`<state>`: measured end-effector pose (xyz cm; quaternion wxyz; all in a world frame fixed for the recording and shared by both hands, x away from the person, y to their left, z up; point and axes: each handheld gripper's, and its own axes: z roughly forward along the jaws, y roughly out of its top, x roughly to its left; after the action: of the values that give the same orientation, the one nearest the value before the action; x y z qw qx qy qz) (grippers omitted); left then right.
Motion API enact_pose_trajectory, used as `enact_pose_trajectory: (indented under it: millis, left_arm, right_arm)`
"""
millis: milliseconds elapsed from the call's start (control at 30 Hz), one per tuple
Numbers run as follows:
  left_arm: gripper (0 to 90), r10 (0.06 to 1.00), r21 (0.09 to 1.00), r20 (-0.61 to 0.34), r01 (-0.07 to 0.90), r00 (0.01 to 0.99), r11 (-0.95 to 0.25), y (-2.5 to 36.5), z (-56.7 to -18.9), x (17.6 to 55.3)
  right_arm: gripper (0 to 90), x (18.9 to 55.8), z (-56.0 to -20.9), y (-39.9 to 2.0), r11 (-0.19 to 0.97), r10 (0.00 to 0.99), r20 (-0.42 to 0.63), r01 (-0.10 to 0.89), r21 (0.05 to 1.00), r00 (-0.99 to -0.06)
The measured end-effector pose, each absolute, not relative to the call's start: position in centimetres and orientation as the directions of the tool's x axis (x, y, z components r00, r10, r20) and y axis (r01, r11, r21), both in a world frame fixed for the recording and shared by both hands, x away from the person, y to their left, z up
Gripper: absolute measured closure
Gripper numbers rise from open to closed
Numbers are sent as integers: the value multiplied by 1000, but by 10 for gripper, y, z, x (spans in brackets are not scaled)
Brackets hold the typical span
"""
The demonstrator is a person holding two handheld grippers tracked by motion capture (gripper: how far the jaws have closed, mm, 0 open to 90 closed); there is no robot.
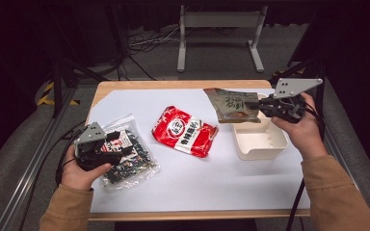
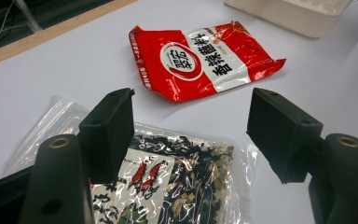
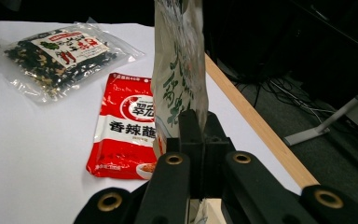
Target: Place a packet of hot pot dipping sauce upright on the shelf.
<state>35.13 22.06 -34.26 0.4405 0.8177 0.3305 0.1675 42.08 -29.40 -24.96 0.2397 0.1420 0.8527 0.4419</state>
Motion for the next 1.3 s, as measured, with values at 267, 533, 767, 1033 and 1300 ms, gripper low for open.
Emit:
enact_pose_trajectory:
  millis: [267,533,767,1033,1300]
  left_arm:
    - [311,706,827,-47,424,706,-369,229,-347,349]
    - [311,716,824,-68,443,695,-352,239,-350,345]
    - [311,732,829,-82,454,676,-326,249,-353,342]
    - [308,735,833,-98,460,671,-309,253,-354,341]
    - [308,736,833,-104,463,669,-303,252,-354,342]
  right_arm:
    - [900,435,-249,-304,566,472,-289,36,823,-833]
    - [900,451,-250,-313,566,491,-288,50,823,-822]
    - [900,466,-251,-323,558,510,-282,63,828,-812]
    - [900,481,-255,-332,550,533,-273,83,831,-801]
    - [900,498,-262,-339,542,560,-253,118,832,-789]
